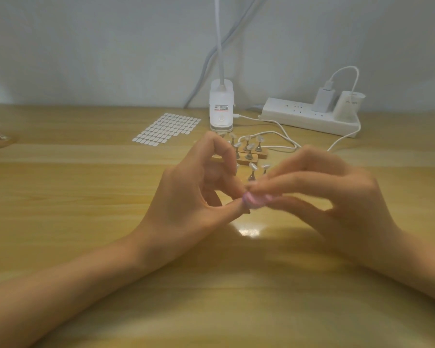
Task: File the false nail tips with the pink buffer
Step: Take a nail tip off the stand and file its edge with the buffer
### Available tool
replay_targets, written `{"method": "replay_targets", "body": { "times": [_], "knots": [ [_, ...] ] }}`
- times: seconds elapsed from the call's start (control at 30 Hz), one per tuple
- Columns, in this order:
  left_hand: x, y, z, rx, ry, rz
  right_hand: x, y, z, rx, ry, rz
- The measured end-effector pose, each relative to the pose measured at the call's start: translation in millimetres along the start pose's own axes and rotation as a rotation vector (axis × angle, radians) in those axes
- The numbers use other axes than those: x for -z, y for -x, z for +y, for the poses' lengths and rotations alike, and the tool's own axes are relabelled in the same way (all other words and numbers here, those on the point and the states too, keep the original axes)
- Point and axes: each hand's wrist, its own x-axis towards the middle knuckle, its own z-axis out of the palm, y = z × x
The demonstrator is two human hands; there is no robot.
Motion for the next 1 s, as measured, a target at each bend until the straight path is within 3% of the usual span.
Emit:
{"method": "replay_targets", "body": {
  "times": [1.0],
  "knots": [
    [1.5,-1.5,-2.9,0.015,0.047,-0.012,1.0,-1.3,-2.2,0.008,-0.010,-0.040]
  ]
}}
